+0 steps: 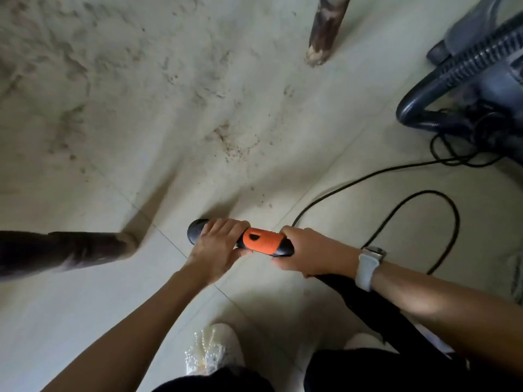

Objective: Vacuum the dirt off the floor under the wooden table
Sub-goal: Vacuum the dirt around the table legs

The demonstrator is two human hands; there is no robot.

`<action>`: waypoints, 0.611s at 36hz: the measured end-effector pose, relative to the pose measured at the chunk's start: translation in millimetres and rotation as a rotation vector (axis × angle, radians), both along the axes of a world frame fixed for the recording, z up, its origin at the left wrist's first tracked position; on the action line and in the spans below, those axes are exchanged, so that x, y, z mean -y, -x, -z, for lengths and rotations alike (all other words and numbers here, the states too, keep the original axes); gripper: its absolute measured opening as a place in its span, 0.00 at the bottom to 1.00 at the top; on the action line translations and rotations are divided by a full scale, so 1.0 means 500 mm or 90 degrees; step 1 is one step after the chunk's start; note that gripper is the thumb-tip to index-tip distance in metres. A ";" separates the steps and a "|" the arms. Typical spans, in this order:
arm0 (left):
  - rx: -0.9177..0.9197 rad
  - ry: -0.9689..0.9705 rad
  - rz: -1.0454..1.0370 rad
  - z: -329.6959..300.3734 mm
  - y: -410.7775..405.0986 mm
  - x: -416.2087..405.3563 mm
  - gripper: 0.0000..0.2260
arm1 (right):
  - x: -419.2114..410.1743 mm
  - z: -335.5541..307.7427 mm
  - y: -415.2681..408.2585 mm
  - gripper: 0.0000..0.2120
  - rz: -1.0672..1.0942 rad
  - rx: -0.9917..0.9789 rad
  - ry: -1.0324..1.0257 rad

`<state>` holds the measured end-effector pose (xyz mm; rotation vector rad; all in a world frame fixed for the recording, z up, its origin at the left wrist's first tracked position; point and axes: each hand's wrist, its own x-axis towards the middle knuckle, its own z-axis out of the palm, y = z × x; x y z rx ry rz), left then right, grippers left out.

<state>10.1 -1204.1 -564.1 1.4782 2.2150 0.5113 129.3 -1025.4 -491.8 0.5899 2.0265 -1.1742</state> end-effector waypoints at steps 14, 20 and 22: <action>-0.032 0.061 -0.042 -0.004 -0.118 -0.014 0.21 | 0.025 0.005 -0.112 0.16 -0.023 -0.050 -0.153; 0.019 0.234 -0.114 -0.005 -0.164 -0.030 0.31 | -0.040 0.006 -0.181 0.17 0.083 -0.060 -0.281; 0.042 0.273 -0.152 0.010 -0.167 -0.018 0.32 | -0.059 0.011 -0.191 0.18 0.156 -0.070 -0.306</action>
